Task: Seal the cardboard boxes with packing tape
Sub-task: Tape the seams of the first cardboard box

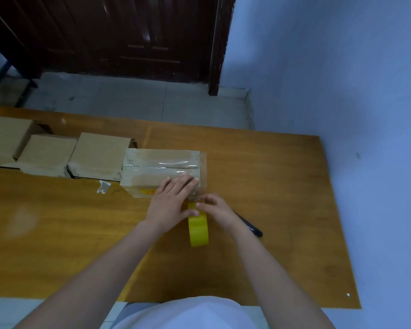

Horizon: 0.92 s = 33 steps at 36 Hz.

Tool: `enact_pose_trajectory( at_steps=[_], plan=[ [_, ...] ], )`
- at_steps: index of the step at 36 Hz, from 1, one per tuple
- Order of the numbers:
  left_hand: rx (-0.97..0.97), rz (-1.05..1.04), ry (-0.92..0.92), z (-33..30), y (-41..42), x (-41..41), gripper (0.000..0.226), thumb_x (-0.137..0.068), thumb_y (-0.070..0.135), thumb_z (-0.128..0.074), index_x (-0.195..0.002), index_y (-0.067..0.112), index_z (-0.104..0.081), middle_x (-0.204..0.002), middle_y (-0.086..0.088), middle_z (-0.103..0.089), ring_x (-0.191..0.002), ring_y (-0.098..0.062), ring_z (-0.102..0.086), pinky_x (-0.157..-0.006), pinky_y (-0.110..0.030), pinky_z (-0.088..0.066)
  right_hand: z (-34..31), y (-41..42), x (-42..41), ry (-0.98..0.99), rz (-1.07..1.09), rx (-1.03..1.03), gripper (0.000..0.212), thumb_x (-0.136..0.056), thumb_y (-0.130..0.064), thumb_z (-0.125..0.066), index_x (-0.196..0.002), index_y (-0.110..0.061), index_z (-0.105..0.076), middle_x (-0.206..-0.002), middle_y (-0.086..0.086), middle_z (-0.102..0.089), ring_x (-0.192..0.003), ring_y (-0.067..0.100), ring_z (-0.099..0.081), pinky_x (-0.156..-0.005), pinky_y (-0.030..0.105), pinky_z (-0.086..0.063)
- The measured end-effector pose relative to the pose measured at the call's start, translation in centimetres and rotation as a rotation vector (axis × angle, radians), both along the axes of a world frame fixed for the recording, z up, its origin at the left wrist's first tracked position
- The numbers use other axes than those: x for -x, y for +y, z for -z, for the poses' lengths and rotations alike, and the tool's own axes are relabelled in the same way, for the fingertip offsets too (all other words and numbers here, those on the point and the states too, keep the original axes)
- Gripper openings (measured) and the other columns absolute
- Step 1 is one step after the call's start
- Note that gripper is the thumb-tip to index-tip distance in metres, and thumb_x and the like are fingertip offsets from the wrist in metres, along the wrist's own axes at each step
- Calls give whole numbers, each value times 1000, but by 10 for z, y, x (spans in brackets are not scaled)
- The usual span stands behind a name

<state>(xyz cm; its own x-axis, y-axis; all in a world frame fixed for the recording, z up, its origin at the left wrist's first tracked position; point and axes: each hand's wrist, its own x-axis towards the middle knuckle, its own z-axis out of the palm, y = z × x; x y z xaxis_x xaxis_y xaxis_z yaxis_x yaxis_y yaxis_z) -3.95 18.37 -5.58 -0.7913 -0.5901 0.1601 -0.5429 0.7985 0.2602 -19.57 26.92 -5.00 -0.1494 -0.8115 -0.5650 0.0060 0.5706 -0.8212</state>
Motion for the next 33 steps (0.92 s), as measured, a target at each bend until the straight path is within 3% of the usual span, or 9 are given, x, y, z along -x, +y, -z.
enact_pose_trajectory(
  at_steps=[6, 10, 18, 21, 25, 28, 30, 33],
  plan=[
    [-7, -15, -14, 1, 0, 0, 84, -71, 66, -61, -140, 24, -40, -143, 1, -46, -131, -18, -40, -110, -36, -17, -1, -3, -1, -123, 26, 14, 16, -87, -3, -63, -100, -11, -67, -98, -2, -67, -93, 7, -61, -85, 20, -45],
    [-16, -58, 71, -2, 2, 4, 61, -87, 59, -39, -136, 24, -50, -139, 3, -51, -129, -15, -40, -109, -33, -18, -2, 2, -2, -108, 37, 7, 23, -88, -16, -65, -108, -4, -67, -103, 3, -67, -93, 7, -60, -81, 17, -45],
    [0, -164, 326, 4, 9, 16, 37, -86, 37, -51, -111, 19, -71, -118, -1, -67, -114, -13, -49, -99, -35, -30, 3, 12, -15, -77, 174, 73, 16, -87, -9, -65, -101, -2, -70, -114, 10, -64, -102, 12, -58, -79, 10, -45],
    [-43, -197, 360, 5, 9, 18, 36, -83, 37, -53, -107, 20, -73, -115, 1, -68, -112, -11, -51, -100, -32, -29, 1, 13, -19, -69, 205, 98, 17, -86, -6, -65, -100, 3, -70, -106, 6, -64, -98, 11, -58, -82, 13, -44],
    [-101, -242, 362, 5, 8, 19, 35, -81, 38, -54, -105, 22, -74, -115, 3, -68, -112, -9, -51, -102, -30, -27, 0, 9, -23, -31, 214, 99, 9, -84, -4, -67, -92, -4, -72, -100, 4, -63, -97, 14, -58, -94, 31, -44],
    [-112, -274, 379, 5, 6, 23, 33, -81, 35, -54, -103, 22, -74, -112, 3, -69, -108, -10, -53, -101, -32, -30, 0, 9, -24, 69, 190, 93, 8, -82, -11, -71, -86, -17, -73, -109, 2, -63, -107, 18, -58, -102, 40, -40],
    [-120, -296, 394, 4, 2, 27, 31, -82, 34, -53, -102, 23, -75, -110, 4, -69, -104, -12, -56, -96, -37, -37, 1, 14, -26, 137, 102, 75, 9, -80, -15, -74, -87, -20, -75, -113, -3, -60, -114, 18, -55, -104, 39, -38],
    [-103, -259, 408, 3, -5, 31, 27, -81, 31, -55, -97, 20, -74, -106, 2, -69, -99, -15, -56, -87, -36, -42, 5, 25, -29, 142, 104, 122, 13, -80, -7, -72, -93, -7, -76, -113, -2, -58, -113, 16, -54, -100, 28, -41]
  ],
)
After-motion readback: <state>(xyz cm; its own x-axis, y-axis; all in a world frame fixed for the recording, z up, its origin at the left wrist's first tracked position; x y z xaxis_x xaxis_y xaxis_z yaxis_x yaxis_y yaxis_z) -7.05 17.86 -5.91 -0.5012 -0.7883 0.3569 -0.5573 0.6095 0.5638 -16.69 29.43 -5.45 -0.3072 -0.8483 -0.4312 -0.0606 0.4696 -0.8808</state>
